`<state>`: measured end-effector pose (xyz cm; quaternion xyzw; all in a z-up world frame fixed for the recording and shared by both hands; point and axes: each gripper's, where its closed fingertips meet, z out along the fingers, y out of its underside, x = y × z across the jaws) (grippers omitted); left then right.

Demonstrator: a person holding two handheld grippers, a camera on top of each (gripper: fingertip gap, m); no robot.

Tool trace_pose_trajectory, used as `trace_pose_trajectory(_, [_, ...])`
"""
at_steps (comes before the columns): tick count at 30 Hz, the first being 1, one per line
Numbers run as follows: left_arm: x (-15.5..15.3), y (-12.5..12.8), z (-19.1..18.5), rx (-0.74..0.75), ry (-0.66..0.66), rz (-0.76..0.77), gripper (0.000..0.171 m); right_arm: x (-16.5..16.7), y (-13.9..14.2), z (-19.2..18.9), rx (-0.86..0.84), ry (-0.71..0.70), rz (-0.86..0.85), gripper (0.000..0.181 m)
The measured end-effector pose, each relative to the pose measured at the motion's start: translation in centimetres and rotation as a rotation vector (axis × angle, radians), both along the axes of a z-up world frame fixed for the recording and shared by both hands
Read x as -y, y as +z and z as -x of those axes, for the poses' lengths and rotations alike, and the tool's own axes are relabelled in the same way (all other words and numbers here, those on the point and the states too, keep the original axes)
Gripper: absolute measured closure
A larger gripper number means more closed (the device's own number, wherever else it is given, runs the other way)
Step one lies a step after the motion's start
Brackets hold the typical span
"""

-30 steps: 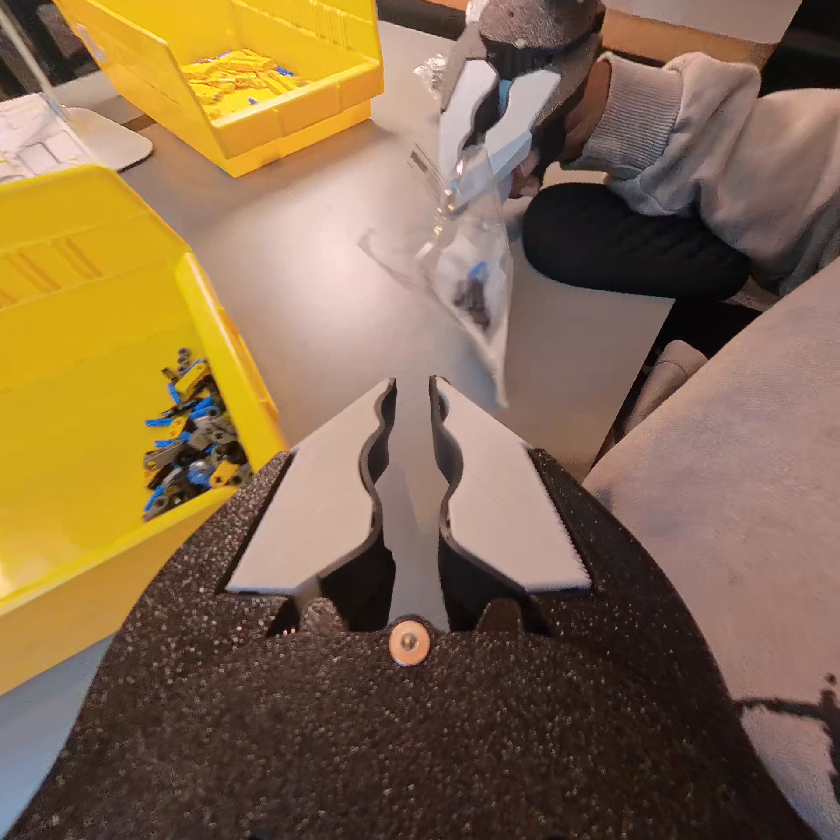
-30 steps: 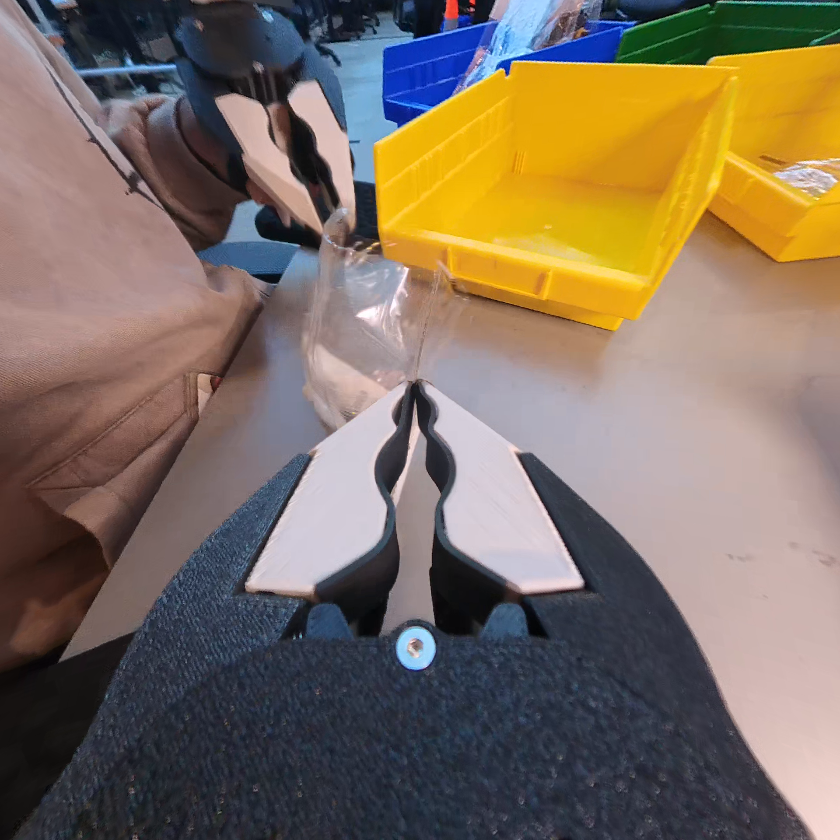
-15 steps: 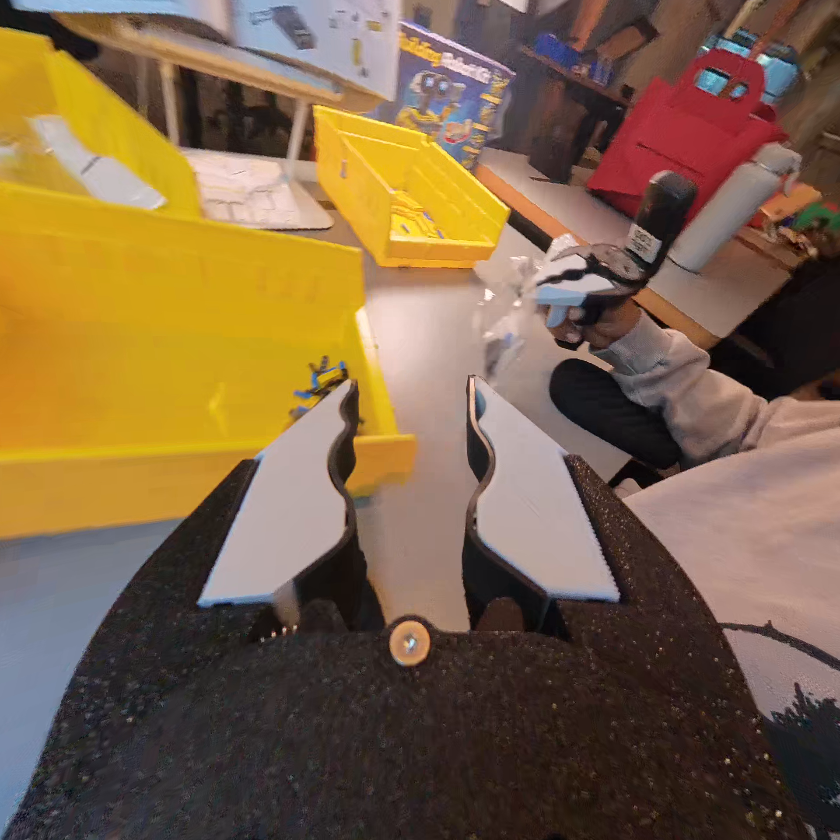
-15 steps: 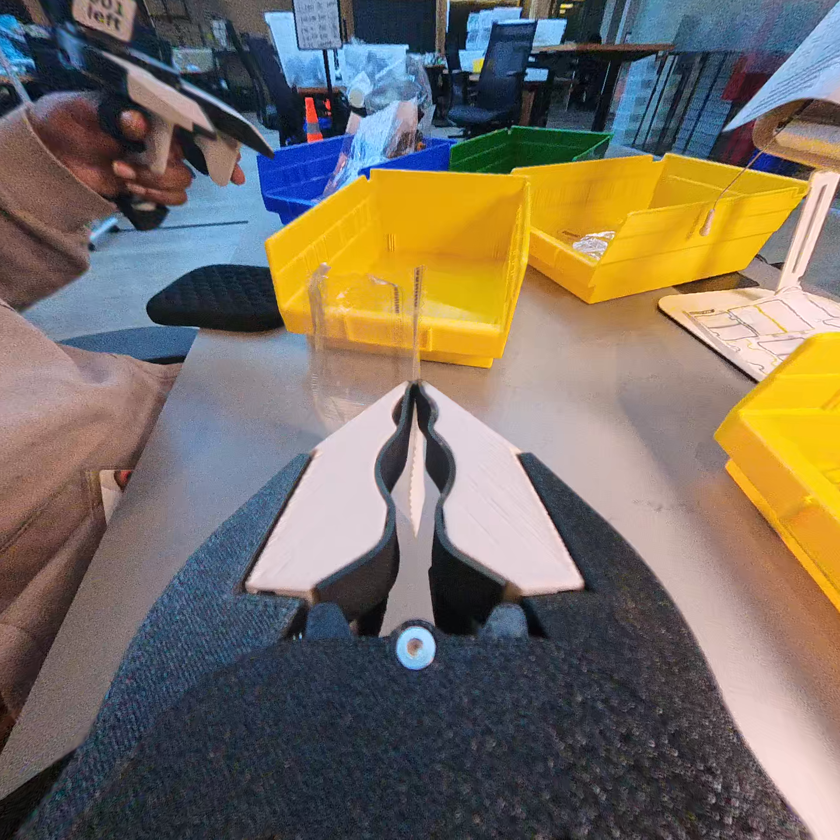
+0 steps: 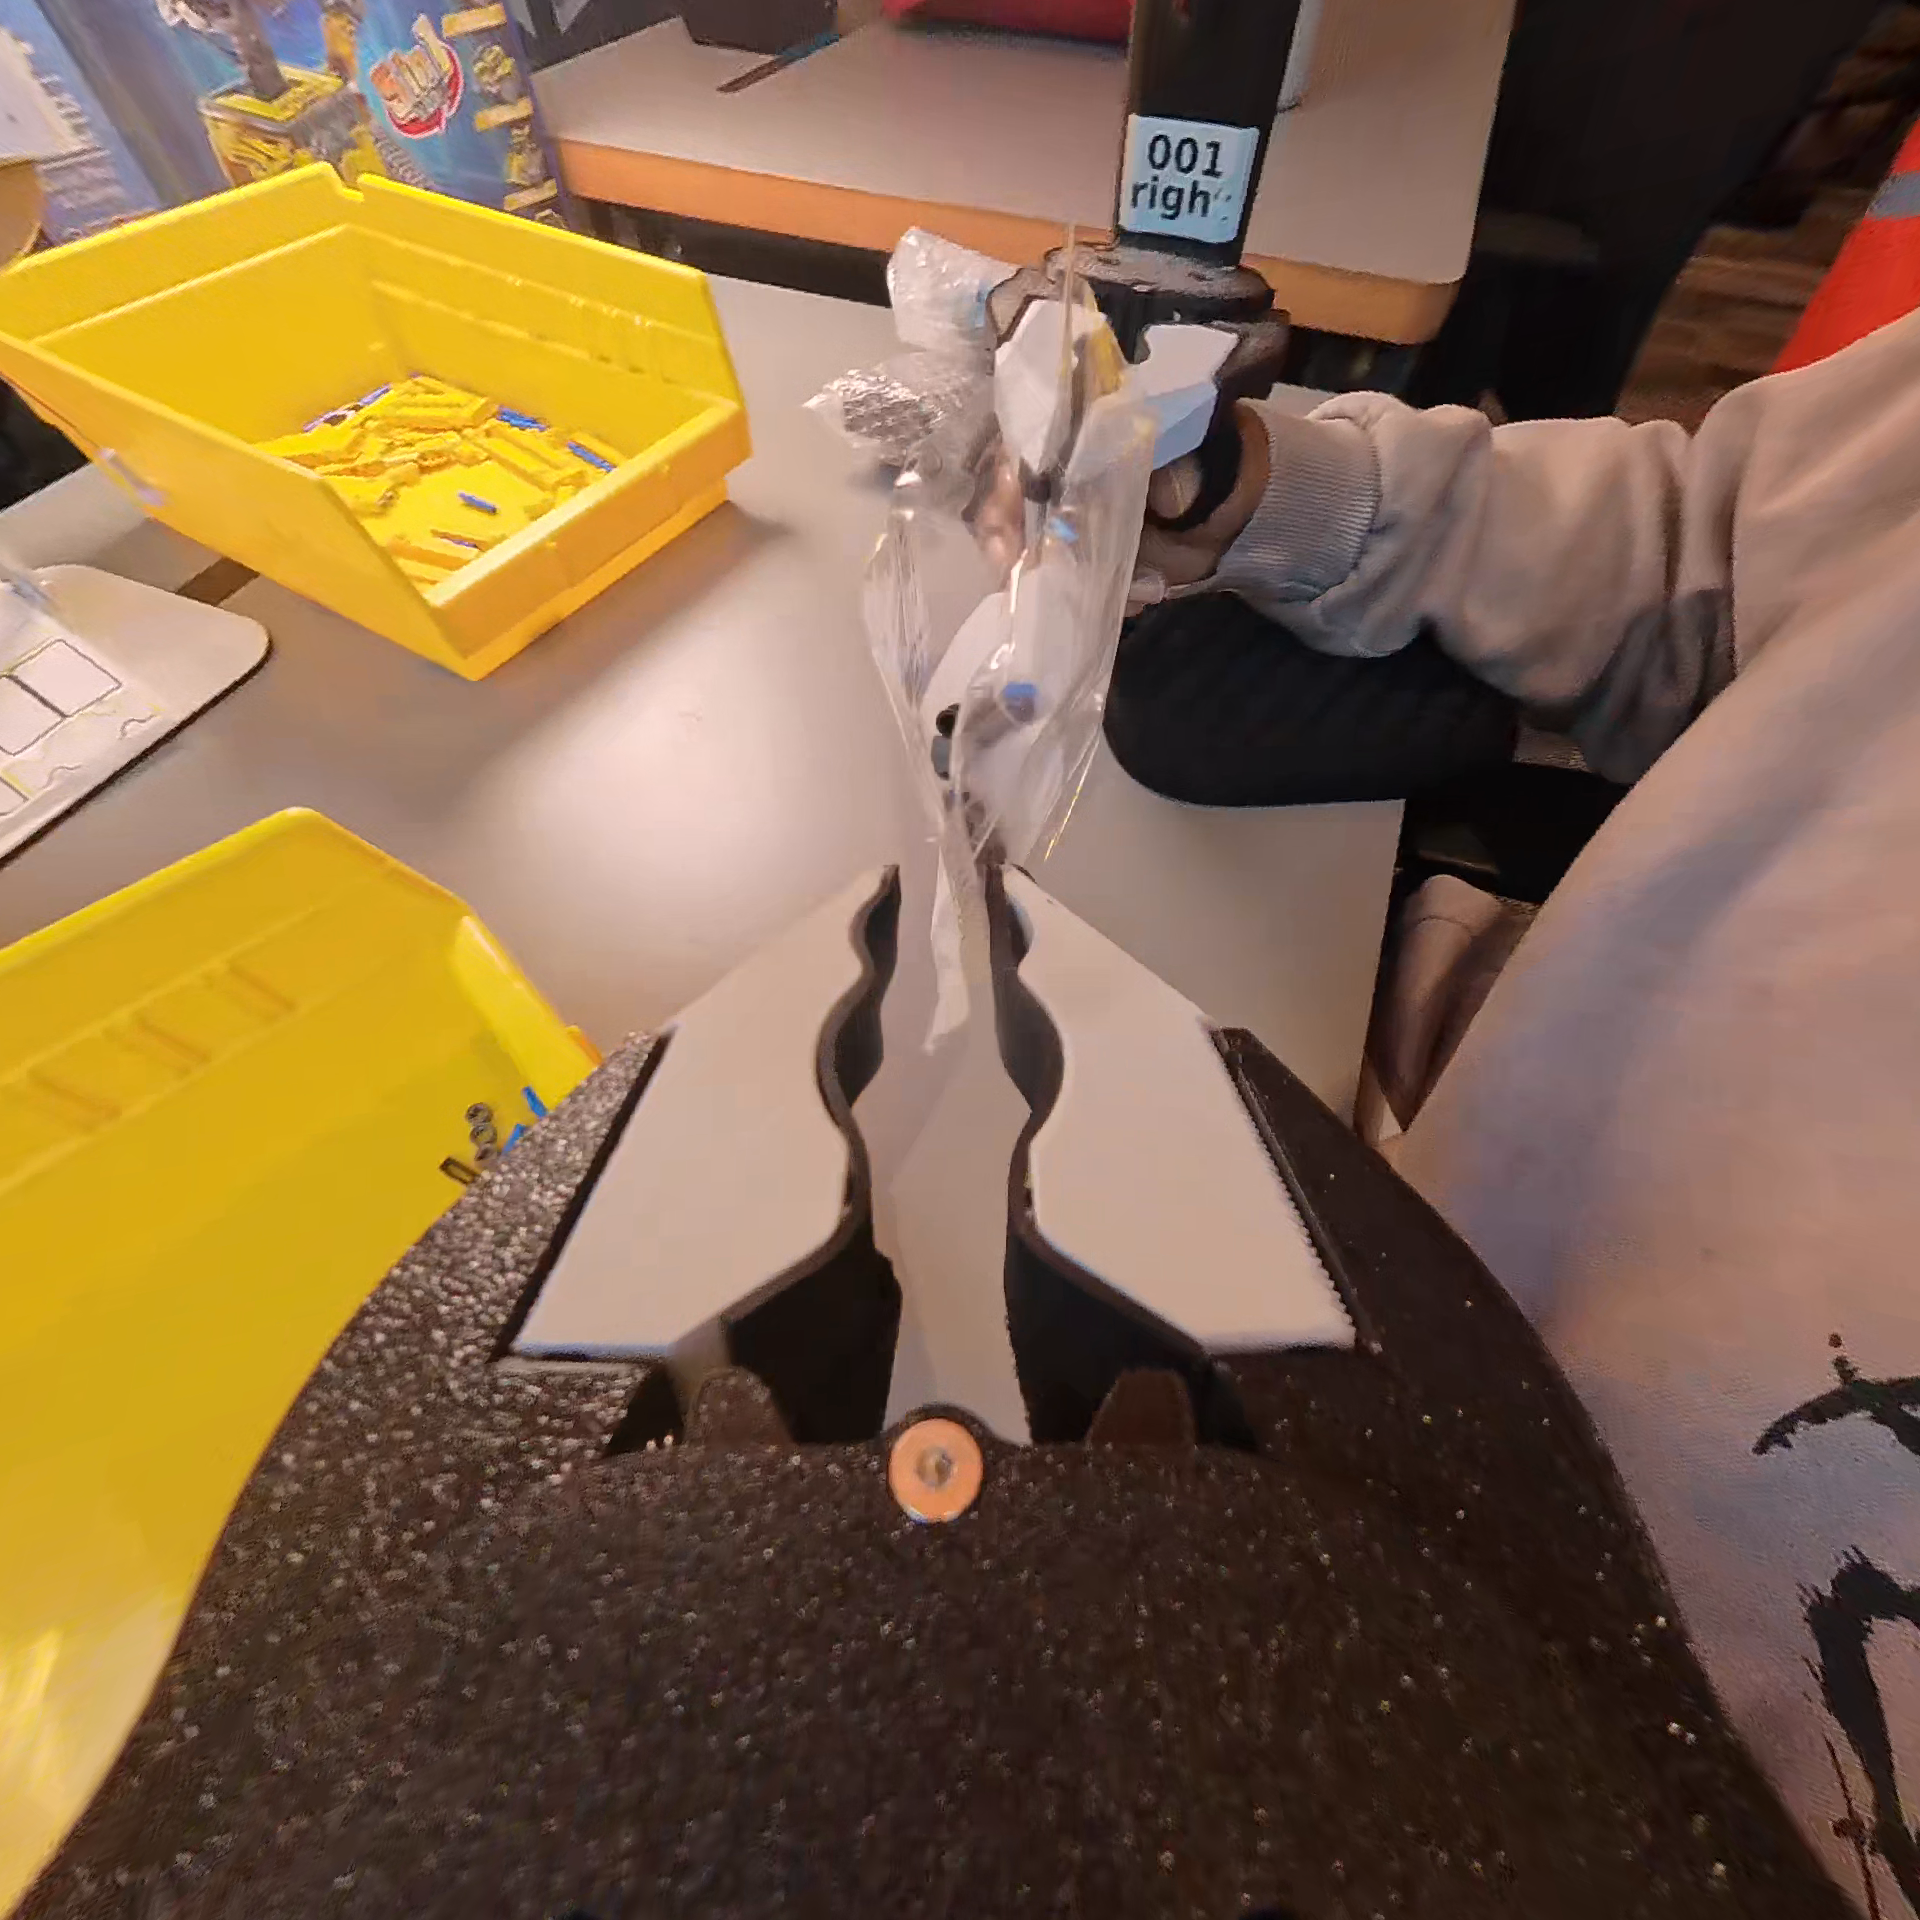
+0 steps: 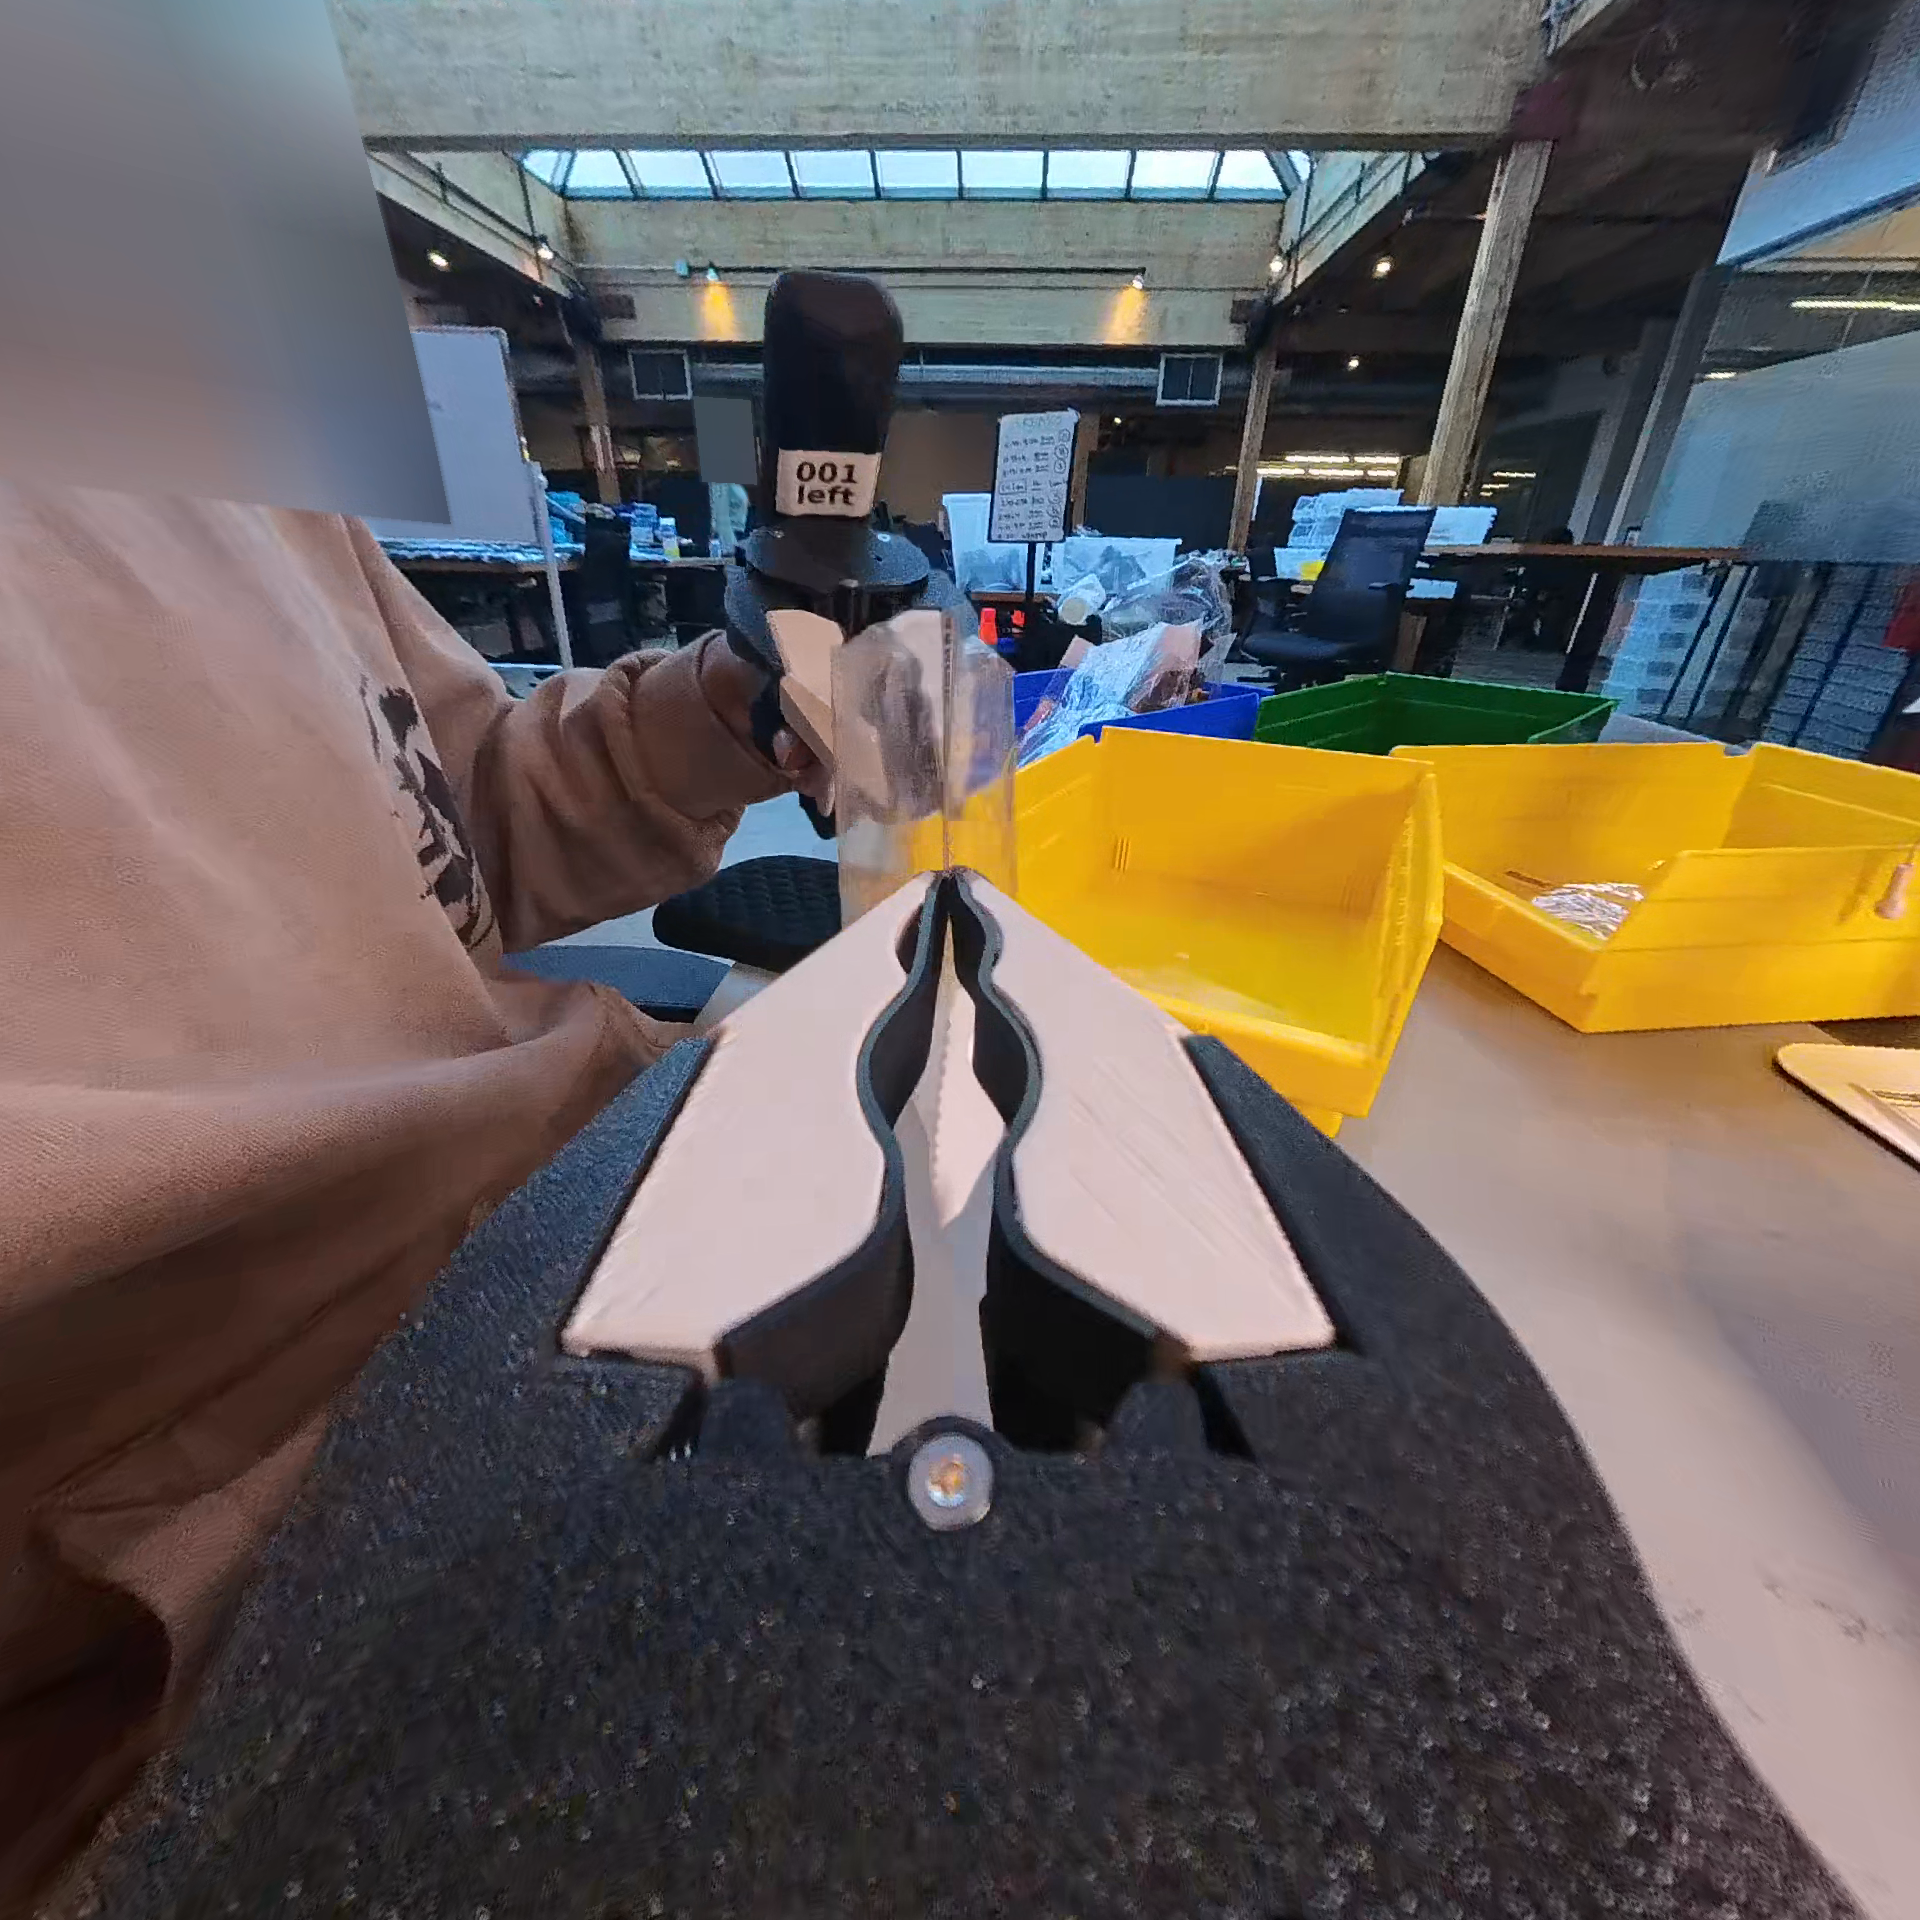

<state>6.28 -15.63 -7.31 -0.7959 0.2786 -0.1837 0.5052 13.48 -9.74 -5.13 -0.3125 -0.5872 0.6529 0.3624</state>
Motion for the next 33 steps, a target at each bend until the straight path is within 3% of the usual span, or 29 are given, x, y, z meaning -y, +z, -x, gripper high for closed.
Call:
trace_pose_trajectory(2, [0.2,0.0,-0.2,0.023,-0.016,-0.006,0.161,-0.3,0.1,-0.1,-0.004,-0.004,0.015,0.181])
trace_pose_trajectory(3, [0.3,0.2,-0.3,0.038,-0.023,-0.021,0.171,-0.5,0.1,-0.1,-0.002,-0.004,0.023,0.181])
trace_pose_trajectory(9, [0.8,0.7,-0.5,0.036,-0.062,-0.07,0.171,0.0,-0.7,-0.1,0.038,0.028,0.012,0.179])
trace_pose_trajectory(13, [1.1,0.2,0.0,0.043,-0.066,-0.05,0.171,1.2,-2.5,0.2,0.124,0.061,-0.068,0.162])
trace_pose_trajectory(21, [1.3,-0.6,0.8,0.042,-0.043,-0.032,0.171,2.6,-4.4,0.6,0.198,0.088,-0.158,0.168])
trace_pose_trajectory(26, [1.1,-0.7,1.3,0.064,-0.015,-0.01,0.171,2.7,-5.1,0.7,0.223,0.079,-0.192,0.181])
trace_pose_trajectory(30, [0.9,-0.2,2.5,0.108,0.074,-0.001,0.166,2.0,-4.9,1.0,0.235,0.046,-0.17,0.181])
trace_pose_trajectory(33, [1.8,1.2,7.0,0.123,0.281,-0.029,0.147,0.8,-5.1,1.3,0.254,-0.002,-0.144,0.181])
